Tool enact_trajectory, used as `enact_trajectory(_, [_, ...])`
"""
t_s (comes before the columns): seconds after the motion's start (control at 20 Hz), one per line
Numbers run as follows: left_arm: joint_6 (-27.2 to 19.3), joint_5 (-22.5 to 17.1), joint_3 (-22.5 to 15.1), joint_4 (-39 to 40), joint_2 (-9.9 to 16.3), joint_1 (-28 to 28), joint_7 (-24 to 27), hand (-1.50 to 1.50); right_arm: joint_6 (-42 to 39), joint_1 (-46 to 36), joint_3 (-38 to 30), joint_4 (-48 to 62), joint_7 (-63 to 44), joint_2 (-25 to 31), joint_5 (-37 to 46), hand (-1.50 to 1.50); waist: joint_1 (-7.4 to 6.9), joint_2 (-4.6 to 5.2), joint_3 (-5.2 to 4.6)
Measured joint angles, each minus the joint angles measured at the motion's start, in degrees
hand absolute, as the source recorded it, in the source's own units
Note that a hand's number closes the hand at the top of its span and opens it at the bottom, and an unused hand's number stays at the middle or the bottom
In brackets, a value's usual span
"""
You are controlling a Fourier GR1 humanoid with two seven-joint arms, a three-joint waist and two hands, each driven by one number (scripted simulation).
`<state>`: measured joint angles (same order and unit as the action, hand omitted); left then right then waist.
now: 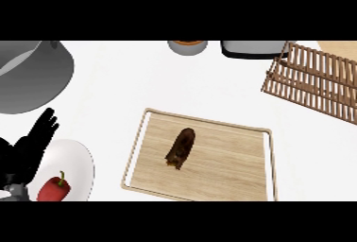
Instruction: Pick the tomato from the tray and place it in the tiered shelf
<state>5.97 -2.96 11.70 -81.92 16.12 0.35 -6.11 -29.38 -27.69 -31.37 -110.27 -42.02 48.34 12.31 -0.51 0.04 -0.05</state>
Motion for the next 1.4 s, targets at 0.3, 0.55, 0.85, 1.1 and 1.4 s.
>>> enact_trajectory(0.3, [0.35, -0.01, 0.55, -0.02, 0.04, -0.62, -0.54, 0.0, 3.8, -3.11, 3.71, 10.12, 5.8, 2.51, 6.09, 1.5, -0.14, 0.08, 0.02])
enact_trajectory(0.55, [0.26, 0.62, 0.37, 0.38, -0.61, -0.89, -0.16, 0.0, 7.86, -5.6, 7.85, 18.73, 11.01, 3.3, 12.01, 1.5, -0.21, 0.11, 0.03])
enact_trajectory(0.85, [0.85, 0.42, 0.6, -1.37, -0.75, -0.22, -1.21, 0.0, 12.8, -10.32, 11.04, 29.74, 16.12, 2.35, 16.27, 1.5, -0.39, 0.11, 0.03])
enact_trajectory(1.1, [0.01, 1.72, -0.04, -0.4, -1.86, -0.67, -0.33, 0.0, 16.66, -12.95, 10.65, 41.6, 23.23, 2.23, 17.72, 1.5, -0.42, 0.19, 0.03])
enact_trajectory(1.4, [0.83, 1.36, 0.65, -0.25, -1.38, -0.62, -0.22, 0.0, 22.65, -16.25, 10.34, 53.29, 25.77, 1.37, 20.67, -1.5, -0.53, 0.23, 0.06])
